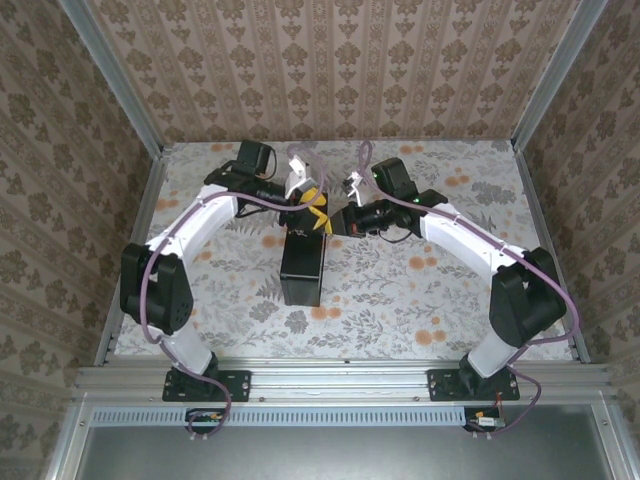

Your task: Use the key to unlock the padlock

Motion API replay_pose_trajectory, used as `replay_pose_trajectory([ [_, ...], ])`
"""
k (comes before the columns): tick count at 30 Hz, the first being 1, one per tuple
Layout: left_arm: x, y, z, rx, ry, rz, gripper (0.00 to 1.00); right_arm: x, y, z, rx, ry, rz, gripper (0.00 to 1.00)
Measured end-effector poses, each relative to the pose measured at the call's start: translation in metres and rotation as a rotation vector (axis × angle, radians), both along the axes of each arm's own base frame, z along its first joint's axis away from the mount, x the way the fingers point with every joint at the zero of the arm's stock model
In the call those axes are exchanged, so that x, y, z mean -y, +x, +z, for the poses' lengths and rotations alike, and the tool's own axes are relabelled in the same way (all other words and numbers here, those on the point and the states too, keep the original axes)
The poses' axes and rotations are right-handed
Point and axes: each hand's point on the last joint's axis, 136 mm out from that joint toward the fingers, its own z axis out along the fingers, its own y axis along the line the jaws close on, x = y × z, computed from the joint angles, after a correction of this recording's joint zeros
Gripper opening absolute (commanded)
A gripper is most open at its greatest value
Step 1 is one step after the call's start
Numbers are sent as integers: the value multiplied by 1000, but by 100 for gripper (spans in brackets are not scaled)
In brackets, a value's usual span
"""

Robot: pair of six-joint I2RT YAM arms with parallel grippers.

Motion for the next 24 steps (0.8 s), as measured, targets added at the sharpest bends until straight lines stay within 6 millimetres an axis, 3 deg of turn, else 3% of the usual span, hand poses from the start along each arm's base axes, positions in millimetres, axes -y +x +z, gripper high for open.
replay_pose_trajectory([
  [4,-9,8,23,40,-32,54,60,7,-1,-11,-17,-33,7,32],
  [9,-29,34,22,-8,-8,207,61,13,3,-13,35,-52,24,38],
  [17,-55,70,-10,-184,117,548,61,5,16,-5,95,-35,31,47],
  [22,-83,63,-56,-315,243,749,61,-6,13,-20,74,-61,48,54],
  [24,-90,58,-61,-338,256,802,61,-10,11,-24,61,-63,53,53],
])
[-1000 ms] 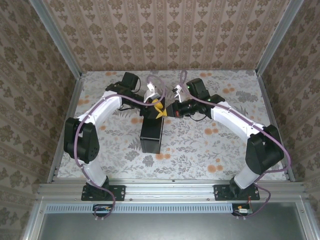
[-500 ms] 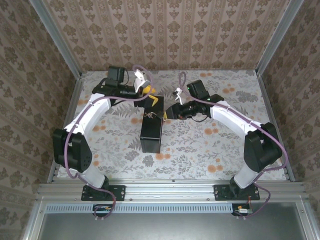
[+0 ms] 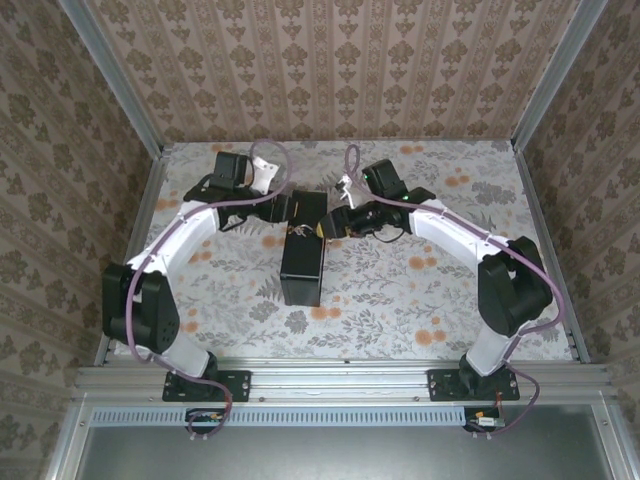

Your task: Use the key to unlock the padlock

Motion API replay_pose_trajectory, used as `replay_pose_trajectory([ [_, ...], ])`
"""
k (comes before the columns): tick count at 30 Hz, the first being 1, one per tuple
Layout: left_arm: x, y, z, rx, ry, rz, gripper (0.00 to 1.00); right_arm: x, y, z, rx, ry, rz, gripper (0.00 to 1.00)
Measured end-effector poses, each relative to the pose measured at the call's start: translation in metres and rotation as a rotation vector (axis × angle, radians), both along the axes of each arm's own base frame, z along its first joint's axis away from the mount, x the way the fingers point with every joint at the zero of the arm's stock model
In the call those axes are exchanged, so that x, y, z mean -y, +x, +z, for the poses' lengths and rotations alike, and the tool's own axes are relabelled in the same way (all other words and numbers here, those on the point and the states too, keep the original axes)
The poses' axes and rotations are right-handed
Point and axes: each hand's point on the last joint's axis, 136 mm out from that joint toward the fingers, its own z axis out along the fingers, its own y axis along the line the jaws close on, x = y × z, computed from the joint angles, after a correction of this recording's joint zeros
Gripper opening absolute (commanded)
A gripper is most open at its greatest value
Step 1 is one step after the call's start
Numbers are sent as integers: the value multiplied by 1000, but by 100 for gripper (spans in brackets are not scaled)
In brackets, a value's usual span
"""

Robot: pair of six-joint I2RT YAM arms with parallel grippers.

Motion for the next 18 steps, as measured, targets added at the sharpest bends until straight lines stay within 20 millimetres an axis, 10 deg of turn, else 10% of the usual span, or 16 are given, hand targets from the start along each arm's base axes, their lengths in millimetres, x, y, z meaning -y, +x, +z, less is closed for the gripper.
replay_pose_trajectory([
  [9,-8,-26,-1,-26,-5,80,58,-10,4,4,-10,31,-26,17],
  [18,-1,-29,-2,-60,-36,124,54,-6,-4,9,74,-24,-80,3],
])
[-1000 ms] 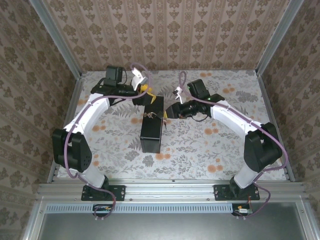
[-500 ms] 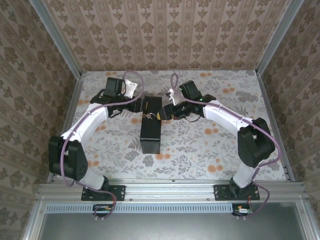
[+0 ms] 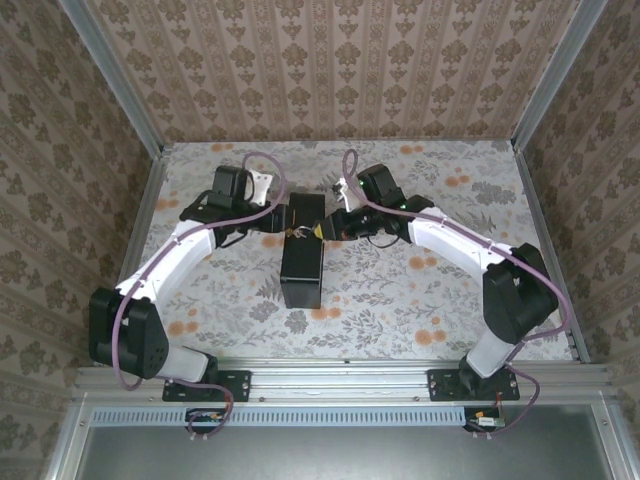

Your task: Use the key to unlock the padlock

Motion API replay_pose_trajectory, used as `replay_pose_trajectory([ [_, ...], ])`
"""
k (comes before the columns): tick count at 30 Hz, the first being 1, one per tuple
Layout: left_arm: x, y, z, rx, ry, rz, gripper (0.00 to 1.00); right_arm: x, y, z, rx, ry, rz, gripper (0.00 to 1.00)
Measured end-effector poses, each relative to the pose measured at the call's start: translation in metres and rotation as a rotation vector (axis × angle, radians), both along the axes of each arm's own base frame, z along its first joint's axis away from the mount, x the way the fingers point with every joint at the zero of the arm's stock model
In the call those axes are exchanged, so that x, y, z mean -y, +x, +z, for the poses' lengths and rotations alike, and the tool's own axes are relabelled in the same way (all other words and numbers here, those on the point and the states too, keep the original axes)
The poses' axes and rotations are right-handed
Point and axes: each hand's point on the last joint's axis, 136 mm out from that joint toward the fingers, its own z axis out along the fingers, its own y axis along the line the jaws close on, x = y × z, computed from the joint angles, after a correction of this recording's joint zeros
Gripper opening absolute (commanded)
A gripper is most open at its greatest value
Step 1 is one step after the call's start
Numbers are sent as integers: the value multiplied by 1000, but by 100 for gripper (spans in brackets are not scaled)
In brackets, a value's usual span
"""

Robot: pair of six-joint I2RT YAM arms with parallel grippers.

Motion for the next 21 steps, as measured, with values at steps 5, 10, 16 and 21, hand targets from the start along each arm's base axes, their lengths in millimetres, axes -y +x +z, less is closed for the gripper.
replay_pose_trajectory([
  [5,11,-5,-1,-17,0,25,52,6,-7,3,73,-65,-59,1],
  [10,17,-6,0,-37,8,78,51,10,-12,4,159,-130,-99,8],
  [16,15,-4,0,-69,35,137,51,11,-9,4,285,-209,-67,20],
  [21,16,-3,0,-84,44,147,51,10,-8,5,383,-261,-16,20],
])
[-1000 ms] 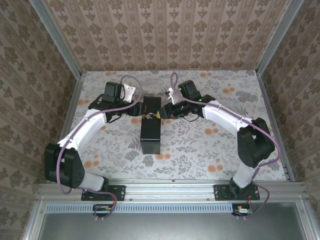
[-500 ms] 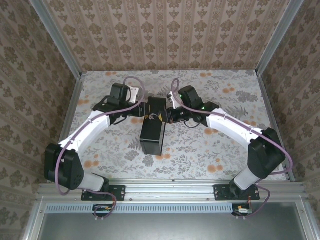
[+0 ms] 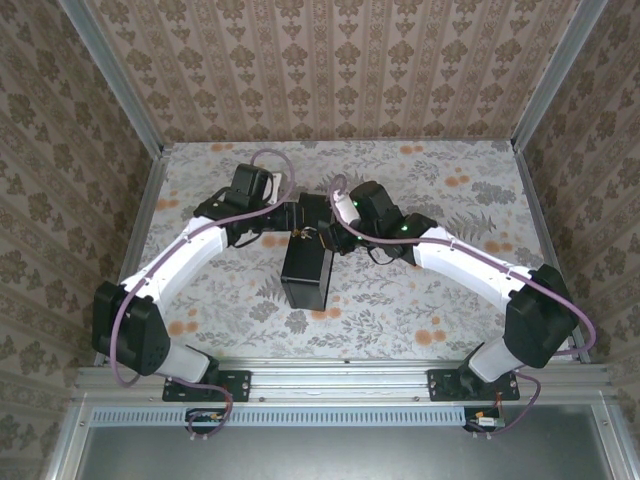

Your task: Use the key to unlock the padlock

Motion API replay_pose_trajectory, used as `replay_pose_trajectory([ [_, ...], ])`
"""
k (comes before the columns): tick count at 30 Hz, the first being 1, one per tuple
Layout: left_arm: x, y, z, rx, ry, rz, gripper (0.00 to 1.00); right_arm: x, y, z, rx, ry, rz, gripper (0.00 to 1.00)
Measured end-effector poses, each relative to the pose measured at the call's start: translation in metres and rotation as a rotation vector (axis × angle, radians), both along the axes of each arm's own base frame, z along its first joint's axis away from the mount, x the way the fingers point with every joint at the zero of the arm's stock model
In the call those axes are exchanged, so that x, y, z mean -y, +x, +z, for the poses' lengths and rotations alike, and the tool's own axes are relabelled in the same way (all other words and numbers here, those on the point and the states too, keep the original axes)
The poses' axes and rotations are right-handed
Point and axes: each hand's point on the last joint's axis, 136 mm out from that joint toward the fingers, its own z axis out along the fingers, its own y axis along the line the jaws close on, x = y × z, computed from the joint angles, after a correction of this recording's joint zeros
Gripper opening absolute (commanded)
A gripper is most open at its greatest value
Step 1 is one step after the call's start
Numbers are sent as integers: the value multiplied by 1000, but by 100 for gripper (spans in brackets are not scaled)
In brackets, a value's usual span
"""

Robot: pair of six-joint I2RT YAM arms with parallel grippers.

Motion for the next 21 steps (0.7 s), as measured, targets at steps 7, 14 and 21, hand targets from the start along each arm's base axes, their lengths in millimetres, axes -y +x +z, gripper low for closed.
replay_pose_trajectory([
  [7,1,3,0,-2,-1,5,50,-2,4,11,104,-12,40,31],
  [14,12,1,-1,-2,-13,-19,50,-18,-1,35,215,36,135,24],
  [21,12,1,-1,-3,-13,-18,50,-18,-4,31,203,17,158,39],
])
